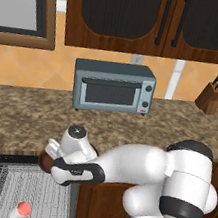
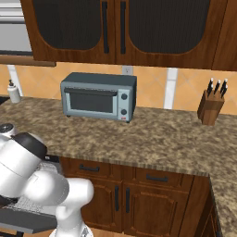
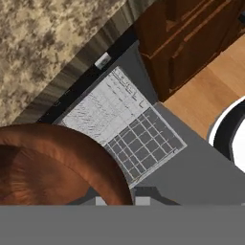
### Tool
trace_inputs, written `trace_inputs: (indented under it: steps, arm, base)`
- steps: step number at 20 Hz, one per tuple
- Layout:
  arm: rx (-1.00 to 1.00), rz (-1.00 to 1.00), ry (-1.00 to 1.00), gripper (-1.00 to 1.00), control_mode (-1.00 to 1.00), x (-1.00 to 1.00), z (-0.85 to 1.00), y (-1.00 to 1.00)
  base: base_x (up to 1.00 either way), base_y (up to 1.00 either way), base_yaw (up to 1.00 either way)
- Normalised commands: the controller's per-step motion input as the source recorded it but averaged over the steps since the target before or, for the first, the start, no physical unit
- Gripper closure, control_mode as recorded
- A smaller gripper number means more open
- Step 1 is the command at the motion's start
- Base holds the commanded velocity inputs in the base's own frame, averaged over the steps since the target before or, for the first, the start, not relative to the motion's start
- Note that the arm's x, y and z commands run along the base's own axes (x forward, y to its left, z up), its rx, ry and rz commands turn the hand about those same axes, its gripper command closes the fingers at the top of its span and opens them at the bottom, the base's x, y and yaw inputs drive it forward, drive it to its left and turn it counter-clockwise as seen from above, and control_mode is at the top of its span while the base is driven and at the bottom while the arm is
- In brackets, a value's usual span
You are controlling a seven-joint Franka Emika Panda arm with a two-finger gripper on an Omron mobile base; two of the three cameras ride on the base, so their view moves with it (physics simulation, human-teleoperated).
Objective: Pick up the cup and bowl from the counter, place them in the dishwasher, and close the dishwasher door.
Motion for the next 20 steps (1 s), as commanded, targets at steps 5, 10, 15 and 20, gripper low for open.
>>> trace_inputs:
  steps: [5, 10, 15, 20]
  arm:
    - [0.0, -0.13, 0.14, 1.0, -1.0, -0.17, -0.19, -0.01]
    - [0.0, -0.03, 0.17, 1.0, -1.0, -0.12, -0.41, 0.0]
    - [0.0, 0.0, 0.08, 1.0, -1.0, 0.0, -0.4, 0.0]
    - [0.0, 0.0, 0.02, 1.0, -1.0, -0.16, -0.41, 0.0]
  base:
    - [0.0, 0.0, 0.0]
    - [0.0, 0.0, 0.0]
    - [0.0, 0.0, 0.0]
    - [0.0, 0.0, 0.0]
